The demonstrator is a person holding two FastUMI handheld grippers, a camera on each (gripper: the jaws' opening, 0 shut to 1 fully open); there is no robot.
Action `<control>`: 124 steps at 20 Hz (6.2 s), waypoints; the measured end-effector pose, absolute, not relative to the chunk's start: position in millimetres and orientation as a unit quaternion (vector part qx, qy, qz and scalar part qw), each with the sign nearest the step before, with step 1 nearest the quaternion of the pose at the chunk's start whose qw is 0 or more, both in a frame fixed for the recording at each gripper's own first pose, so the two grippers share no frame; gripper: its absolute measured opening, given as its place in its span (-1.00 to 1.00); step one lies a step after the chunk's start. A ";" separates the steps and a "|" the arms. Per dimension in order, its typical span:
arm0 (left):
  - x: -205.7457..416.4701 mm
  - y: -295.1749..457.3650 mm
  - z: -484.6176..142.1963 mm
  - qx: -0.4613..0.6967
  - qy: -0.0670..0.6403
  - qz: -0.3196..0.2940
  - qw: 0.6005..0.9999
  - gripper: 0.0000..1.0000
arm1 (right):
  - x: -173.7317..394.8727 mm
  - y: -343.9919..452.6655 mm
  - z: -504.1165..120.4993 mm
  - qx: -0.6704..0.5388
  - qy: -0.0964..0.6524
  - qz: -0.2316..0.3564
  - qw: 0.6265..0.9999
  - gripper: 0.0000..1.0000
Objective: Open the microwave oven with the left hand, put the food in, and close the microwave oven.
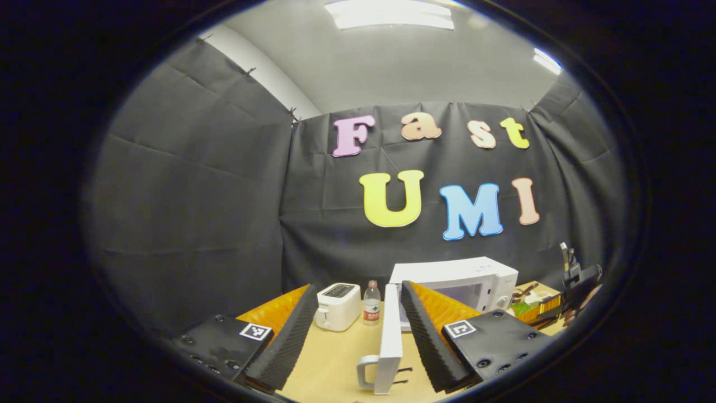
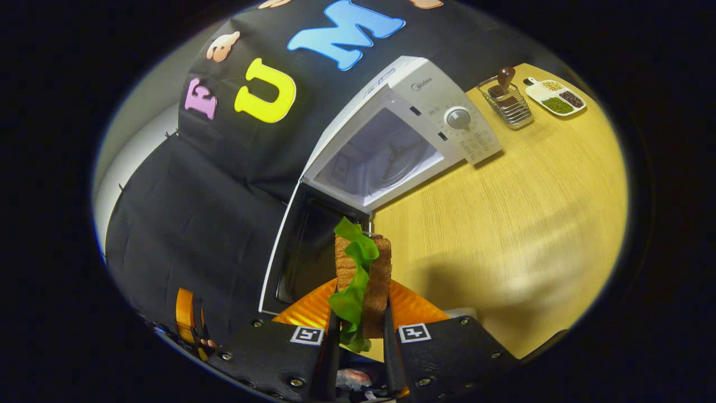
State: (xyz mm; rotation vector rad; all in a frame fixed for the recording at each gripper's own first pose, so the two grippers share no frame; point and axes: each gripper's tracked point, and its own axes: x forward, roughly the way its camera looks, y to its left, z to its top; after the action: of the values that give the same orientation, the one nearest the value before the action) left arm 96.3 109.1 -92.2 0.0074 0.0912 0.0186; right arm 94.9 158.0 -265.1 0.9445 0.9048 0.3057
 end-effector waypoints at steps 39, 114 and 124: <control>117.9 262.8 -151.4 0.054 0.106 0.084 0.989 0.92 | 345.5 150.7 -426.4 0.436 0.294 -0.141 0.839 0.34; 267.8 -216.3 -338.6 -0.007 0.253 -0.289 0.923 -0.80 | 79.4 -79.4 -182.9 0.012 0.175 -0.091 0.980 0.96; 330.7 -249.5 -347.6 -0.021 0.258 -0.269 0.928 -0.84 | 62.0 -96.9 -175.6 -0.003 0.173 -0.127 0.977 0.96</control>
State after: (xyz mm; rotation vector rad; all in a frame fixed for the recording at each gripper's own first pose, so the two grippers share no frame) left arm 330.7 -249.5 -347.6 -0.0438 0.5279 -0.5519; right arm 62.0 -96.9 -175.6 -0.0067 0.3496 -0.2562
